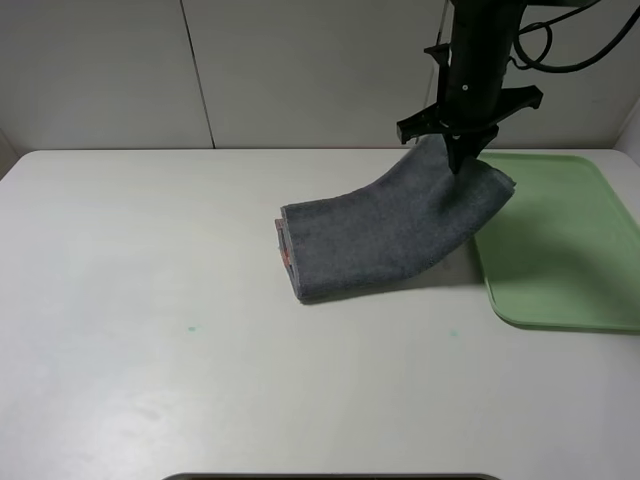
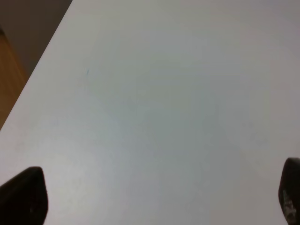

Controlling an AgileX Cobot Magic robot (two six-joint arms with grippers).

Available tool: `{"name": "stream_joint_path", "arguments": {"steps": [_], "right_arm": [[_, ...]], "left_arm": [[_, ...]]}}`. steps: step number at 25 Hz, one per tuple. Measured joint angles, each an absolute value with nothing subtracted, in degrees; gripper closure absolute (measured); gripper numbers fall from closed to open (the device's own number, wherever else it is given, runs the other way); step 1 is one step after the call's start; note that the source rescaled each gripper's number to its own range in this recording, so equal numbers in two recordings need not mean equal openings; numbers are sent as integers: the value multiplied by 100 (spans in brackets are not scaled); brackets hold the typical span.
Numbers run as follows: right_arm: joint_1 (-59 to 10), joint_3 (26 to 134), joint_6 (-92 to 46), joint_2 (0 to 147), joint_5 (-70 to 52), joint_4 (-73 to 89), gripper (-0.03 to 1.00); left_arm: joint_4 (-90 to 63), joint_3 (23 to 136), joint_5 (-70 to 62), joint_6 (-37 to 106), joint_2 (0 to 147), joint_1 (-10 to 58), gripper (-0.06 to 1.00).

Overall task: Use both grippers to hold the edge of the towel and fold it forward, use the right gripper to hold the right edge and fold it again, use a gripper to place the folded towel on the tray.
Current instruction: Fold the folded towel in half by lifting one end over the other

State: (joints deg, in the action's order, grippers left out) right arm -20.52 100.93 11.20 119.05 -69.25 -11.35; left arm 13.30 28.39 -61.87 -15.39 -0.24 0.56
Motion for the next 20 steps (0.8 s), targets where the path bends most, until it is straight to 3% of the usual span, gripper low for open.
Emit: {"name": "stream_joint_path", "arguments": {"steps": [20], "right_arm": [[-3214, 10101, 1613, 12261, -6933, -994, 87]], "left_arm": [[1330, 2839, -6182, -1539, -24, 56, -6]]}}
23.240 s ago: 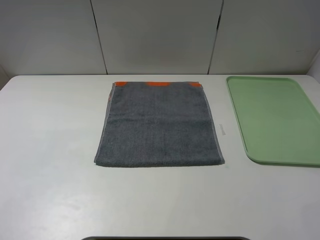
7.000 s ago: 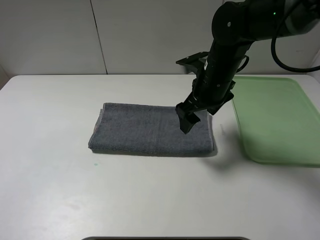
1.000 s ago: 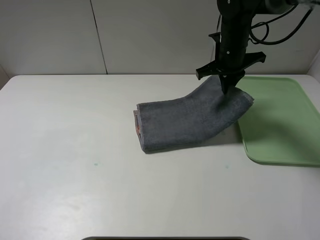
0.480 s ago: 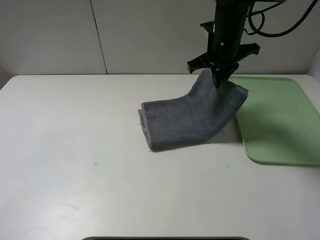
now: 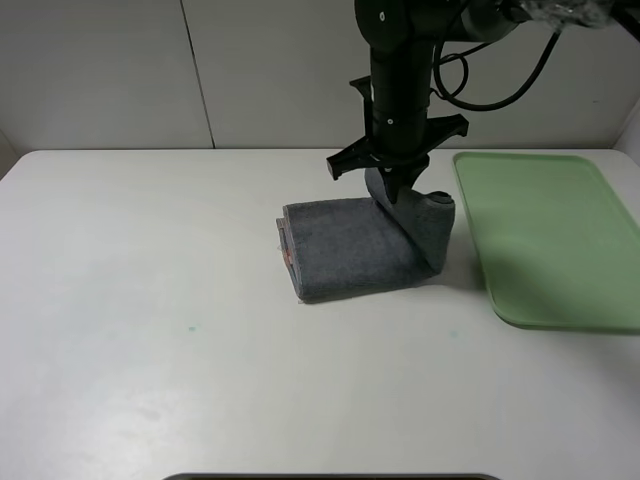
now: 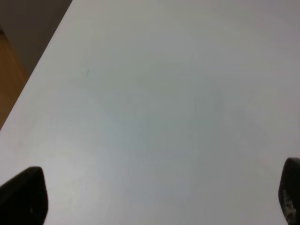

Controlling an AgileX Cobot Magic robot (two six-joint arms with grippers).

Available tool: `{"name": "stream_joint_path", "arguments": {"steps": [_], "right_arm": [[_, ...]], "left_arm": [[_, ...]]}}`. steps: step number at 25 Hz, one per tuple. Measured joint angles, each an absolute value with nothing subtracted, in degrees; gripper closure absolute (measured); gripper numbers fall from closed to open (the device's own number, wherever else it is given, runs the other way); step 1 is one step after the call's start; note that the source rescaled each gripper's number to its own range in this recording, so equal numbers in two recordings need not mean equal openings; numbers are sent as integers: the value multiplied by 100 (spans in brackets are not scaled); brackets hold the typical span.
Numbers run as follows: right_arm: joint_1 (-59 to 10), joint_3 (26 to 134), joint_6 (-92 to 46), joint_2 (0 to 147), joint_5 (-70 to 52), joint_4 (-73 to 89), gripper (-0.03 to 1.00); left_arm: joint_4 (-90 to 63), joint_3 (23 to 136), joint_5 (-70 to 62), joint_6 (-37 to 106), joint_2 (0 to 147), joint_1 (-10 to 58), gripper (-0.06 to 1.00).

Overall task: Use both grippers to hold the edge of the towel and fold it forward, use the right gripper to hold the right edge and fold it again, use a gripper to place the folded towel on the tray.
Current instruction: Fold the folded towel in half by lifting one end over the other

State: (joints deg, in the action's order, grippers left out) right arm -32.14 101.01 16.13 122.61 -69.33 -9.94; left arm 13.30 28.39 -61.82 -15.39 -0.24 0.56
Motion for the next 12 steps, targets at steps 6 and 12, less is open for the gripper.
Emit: {"name": "stream_joint_path", "arguments": {"steps": [6, 12], "right_arm": [[-3334, 10101, 2099, 12261, -6747, -627, 87], [-3421, 10101, 2384, 12261, -6362, -162, 87]], "left_arm": [[1330, 2839, -6182, -1539, -24, 56, -6], [1330, 2839, -6182, -1539, -24, 56, -6]]}}
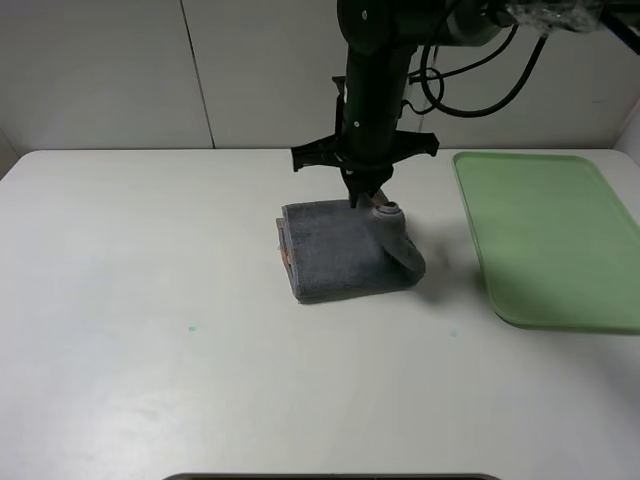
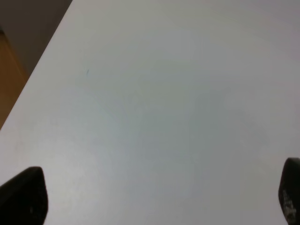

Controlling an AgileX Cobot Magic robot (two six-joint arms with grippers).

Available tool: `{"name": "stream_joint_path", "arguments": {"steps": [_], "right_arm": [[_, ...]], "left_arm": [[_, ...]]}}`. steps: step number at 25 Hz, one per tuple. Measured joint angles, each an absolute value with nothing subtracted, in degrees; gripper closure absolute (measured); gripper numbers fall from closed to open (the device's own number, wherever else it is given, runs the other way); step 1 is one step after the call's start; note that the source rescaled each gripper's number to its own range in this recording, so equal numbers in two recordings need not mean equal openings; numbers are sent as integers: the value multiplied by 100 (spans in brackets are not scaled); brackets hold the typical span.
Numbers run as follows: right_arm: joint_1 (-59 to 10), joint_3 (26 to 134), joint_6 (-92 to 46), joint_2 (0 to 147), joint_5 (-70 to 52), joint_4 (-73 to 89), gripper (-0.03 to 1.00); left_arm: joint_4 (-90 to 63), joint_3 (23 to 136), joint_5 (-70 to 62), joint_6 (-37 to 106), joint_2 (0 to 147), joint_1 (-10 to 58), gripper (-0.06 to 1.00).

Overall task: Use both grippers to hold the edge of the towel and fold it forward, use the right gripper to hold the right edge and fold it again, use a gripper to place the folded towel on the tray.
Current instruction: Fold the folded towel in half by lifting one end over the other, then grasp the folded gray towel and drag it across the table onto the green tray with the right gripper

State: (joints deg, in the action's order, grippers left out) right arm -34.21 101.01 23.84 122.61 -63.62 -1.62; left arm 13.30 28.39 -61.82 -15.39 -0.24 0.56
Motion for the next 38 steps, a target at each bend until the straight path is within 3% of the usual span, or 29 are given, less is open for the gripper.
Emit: {"name": "stream_joint_path", "arguments": {"steps": [23, 24, 25, 26, 28, 31, 38], "right_arm": [[-3461, 10101, 2404, 12261, -5990, 587, 86], [-3461, 10101, 2404, 12261, -5990, 630, 81], [-3461, 10101, 2404, 12261, -5985, 765, 46], [-3463, 10101, 2404, 12261, -5964, 868, 26], [-3463, 10101, 2392, 12261, -5927, 997, 8], [-3463, 10101, 2387, 12261, -5800, 1129, -1], [-3463, 10101, 2054, 12261, -5717, 992, -3]], "left_arm": [[1330, 2839, -6182, -1539, -24, 56, -6], [1335, 2839, -6182, -1539, -24, 56, -6], [1335, 2839, -6182, -1539, -24, 56, -6], [1335, 2839, -6182, -1539, -24, 56, -6], [1335, 2839, -6182, -1539, -24, 56, -6], [1335, 2839, -6182, -1539, -24, 56, -6], [1335, 2839, -6182, -1539, -24, 56, -6]]}}
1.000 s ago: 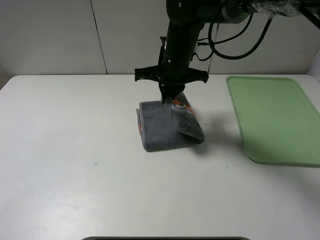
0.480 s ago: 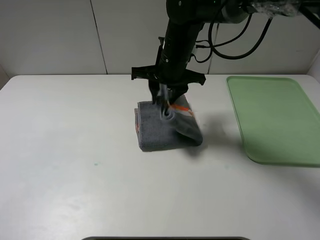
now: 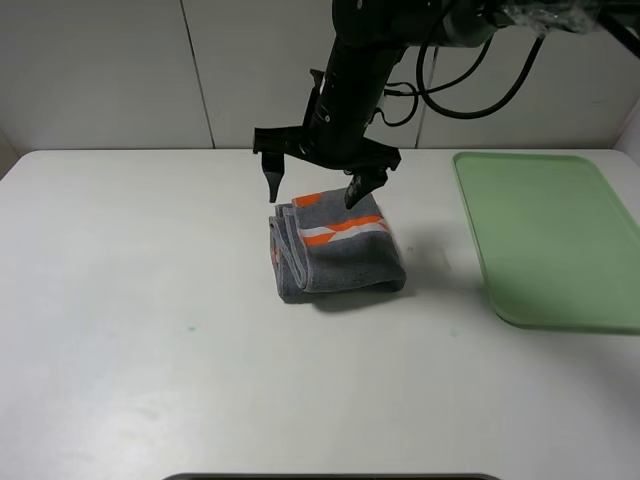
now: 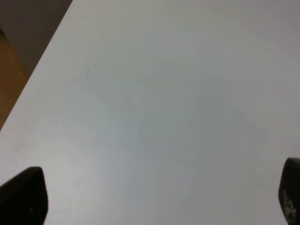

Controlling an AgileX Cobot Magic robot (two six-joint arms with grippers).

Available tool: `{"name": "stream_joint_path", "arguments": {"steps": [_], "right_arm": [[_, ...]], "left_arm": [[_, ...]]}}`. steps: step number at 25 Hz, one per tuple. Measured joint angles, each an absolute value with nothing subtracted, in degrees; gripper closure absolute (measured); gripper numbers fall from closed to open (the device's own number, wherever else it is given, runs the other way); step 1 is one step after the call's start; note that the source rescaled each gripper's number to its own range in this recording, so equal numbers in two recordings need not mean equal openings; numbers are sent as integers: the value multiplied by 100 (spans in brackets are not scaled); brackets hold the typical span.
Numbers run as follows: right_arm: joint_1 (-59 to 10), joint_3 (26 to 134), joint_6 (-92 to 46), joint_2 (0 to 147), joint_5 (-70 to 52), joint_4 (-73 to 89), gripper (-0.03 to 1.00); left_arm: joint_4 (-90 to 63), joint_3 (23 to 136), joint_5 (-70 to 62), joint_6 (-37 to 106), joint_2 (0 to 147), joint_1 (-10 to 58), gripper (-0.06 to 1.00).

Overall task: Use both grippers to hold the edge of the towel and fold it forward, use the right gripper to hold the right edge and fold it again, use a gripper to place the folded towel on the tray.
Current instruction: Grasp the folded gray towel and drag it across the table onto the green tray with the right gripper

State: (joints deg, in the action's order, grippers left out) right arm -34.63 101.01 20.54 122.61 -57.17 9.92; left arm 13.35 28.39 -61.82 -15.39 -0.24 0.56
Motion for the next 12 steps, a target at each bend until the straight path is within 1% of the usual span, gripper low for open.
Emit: {"name": "stream_joint_path", "arguments": {"steps": [8, 12], "right_arm": [[-3383, 10101, 1436, 12261, -5977, -114, -3], [-3188, 10101, 1213, 12261, -6038, -461, -3]], "left_arm": [[1335, 2839, -6182, -1539, -24, 56, -6], [1335, 2839, -6182, -1539, -24, 56, -6]]}}
